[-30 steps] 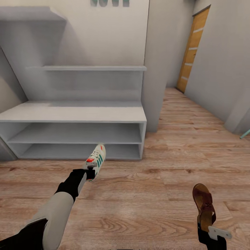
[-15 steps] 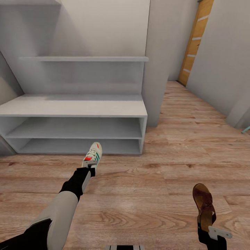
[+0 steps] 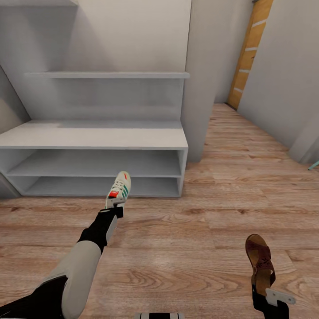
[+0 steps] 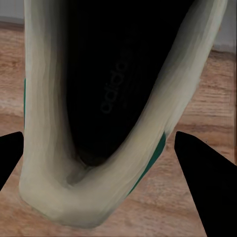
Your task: Pick up the two gym shoes and the two sandals from the corridor floor and place them onto the hallstand (shoe rack) in the corridor, making sure they are on the rack and not on the floor. Arrange them so the two gym shoes are next to each other and the two sandals are next to each other.
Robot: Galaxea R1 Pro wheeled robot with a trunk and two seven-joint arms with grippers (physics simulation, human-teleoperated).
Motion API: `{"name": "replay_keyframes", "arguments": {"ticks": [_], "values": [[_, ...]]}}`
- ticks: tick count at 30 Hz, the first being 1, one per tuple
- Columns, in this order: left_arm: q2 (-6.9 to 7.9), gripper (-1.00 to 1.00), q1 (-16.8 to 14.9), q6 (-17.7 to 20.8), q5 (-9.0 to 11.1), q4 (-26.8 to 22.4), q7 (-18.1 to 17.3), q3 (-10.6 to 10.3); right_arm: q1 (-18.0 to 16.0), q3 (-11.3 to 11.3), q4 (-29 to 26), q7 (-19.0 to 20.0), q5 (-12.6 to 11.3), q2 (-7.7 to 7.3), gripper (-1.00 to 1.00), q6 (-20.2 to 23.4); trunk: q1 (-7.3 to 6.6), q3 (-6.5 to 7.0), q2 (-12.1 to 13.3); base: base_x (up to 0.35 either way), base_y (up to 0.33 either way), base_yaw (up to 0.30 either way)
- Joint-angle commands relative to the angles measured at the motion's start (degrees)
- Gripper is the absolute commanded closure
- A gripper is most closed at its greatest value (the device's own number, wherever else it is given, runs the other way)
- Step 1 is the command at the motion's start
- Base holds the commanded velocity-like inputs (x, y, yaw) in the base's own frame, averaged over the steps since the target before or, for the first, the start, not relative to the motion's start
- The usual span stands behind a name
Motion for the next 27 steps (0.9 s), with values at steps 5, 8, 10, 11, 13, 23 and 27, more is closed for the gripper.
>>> {"name": "replay_keyframes", "arguments": {"ticks": [5, 8, 10, 11, 13, 23, 27], "values": [[-0.29, 1.00, -0.2, -0.9, -0.7, 0.4, -0.2, 0.4, 0.0, -0.3, 0.1, -0.3, 0.6, 0.04, 1.00, -0.2, -0.01, -0.05, 0.0, 0.002, 0.000, 0.000], [-0.38, 1.00, 0.0, -1.8, -0.7, 0.7, -0.2, 0.3, 0.0, -0.3, 0.1, -0.3, 0.6, 0.04, 1.00, -0.2, -0.01, -0.05, 0.0, 0.140, -0.061, 0.000], [-0.38, 1.00, 0.1, -1.9, -0.7, 0.8, -0.2, 0.3, 0.0, -0.3, 0.1, -0.3, 0.6, 0.04, 1.00, -0.1, -0.01, -0.05, 0.0, 0.240, -0.150, 0.000], [-0.37, 1.00, 0.2, -1.9, -0.7, 0.8, -0.2, 0.3, 0.0, -0.3, 0.1, -0.3, 0.6, 0.04, 1.00, -0.1, -0.01, -0.05, 0.0, 0.259, -0.172, 0.000], [-0.35, 1.00, 0.3, -2.0, -0.7, 0.8, -0.2, 0.3, 0.0, -0.3, 0.1, -0.3, 0.6, 0.04, 1.00, -0.1, -0.01, -0.05, 0.0, 0.272, -0.188, 0.000], [-0.41, 1.00, 0.3, -2.2, -0.8, 0.8, -0.2, 0.3, 0.0, -0.3, 0.0, -0.3, 0.6, 0.04, 1.00, -0.2, -0.01, -0.05, 0.0, 0.286, -0.205, 0.000], [-0.34, 1.00, 0.3, -2.2, -0.8, 0.7, -0.2, 0.3, 0.0, -0.3, 0.0, -0.3, 0.6, 0.04, 1.00, -0.2, -0.01, -0.05, 0.0, 0.314, -0.114, 0.000]]}}
